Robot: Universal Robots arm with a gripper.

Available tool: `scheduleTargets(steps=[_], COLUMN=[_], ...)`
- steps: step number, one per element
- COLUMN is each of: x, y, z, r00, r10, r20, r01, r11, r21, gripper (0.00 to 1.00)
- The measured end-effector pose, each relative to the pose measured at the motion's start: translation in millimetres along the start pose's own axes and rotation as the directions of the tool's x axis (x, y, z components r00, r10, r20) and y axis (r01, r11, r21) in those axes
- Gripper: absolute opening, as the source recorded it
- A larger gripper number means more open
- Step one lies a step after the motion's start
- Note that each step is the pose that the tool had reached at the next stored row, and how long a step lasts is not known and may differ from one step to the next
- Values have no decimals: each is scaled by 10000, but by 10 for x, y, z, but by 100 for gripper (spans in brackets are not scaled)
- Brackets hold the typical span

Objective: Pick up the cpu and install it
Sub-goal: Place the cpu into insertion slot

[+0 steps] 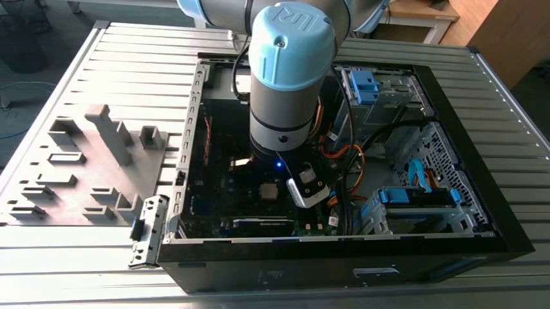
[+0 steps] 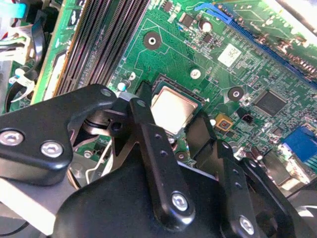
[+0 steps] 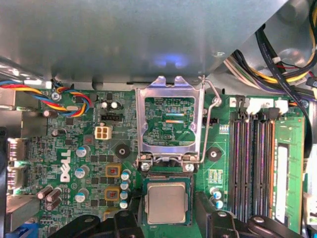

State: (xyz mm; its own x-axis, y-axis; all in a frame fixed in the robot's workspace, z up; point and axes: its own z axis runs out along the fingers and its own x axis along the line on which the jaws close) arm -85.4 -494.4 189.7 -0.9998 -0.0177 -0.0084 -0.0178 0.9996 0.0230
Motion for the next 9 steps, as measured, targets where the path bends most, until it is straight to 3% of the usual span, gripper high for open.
scheduleTargets(steps=[6, 7, 9], x=[0, 0, 0], y=[0, 0, 0], z=[1, 0, 0], r00=[10000, 10000, 10000], r10=[0, 0, 0], r20=[1, 1, 1], r01=[0, 0, 0], r11=[10000, 10000, 10000], r21=[0, 0, 0], gripper=[55, 61, 61])
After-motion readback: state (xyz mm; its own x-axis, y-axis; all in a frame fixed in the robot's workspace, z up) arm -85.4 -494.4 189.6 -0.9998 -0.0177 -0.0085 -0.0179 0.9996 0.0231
